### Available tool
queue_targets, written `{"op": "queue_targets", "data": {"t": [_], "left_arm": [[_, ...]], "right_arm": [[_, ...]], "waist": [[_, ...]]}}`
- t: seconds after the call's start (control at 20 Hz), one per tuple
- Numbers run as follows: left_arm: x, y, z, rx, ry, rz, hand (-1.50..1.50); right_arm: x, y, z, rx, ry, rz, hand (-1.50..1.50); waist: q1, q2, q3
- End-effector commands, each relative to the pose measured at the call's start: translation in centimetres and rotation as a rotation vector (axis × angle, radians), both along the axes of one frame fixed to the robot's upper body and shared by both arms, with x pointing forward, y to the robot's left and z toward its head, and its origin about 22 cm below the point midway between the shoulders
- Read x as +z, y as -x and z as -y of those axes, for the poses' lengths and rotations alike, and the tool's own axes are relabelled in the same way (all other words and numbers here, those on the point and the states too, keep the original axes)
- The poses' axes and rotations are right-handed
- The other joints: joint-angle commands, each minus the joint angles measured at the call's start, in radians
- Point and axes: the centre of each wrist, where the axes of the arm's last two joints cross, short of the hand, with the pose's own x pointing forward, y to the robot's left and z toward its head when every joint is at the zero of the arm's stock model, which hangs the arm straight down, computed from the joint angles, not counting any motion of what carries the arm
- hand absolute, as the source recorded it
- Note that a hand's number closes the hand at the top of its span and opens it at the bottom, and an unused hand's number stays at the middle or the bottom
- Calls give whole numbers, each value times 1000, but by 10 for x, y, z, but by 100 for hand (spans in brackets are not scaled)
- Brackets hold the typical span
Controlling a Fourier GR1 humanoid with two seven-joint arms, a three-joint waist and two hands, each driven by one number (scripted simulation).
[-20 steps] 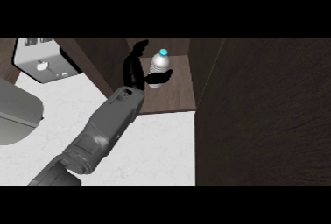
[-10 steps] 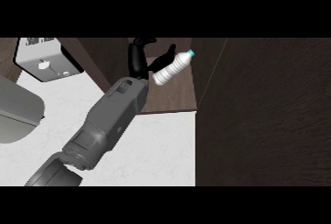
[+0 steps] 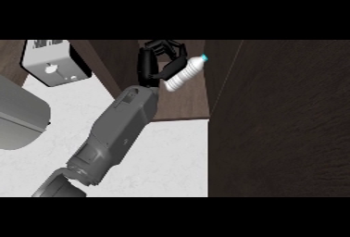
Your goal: Pick up the bottled water, place it into the cabinet and close the cabinet
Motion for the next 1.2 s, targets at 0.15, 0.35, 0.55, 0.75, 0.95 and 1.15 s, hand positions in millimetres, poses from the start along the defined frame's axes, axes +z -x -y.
{"op": "queue_targets", "data": {"t": [0.15,0.35,0.55,0.75,0.95,1.15], "left_arm": [[-17,27,11,-201,116,-52,150],[-31,56,20,-352,221,-65,-150],[-54,102,26,-437,292,-103,-150],[-61,144,36,-494,302,-161,-150],[-71,182,1,-398,307,-130,-150],[-73,213,-44,-329,300,-129,-150]], "right_arm": [[34,3,-9,13,-5,40,-150],[42,1,-13,4,-16,61,-150],[34,4,-14,-32,-9,44,-150],[42,8,-19,-51,10,34,-150],[45,9,-20,-63,12,45,-150],[35,6,-20,-47,43,41,-150]], "waist": [[4,-12,-1],[25,-16,-1],[41,-23,0],[64,-27,0],[80,-26,-1],[86,-21,0]]}}
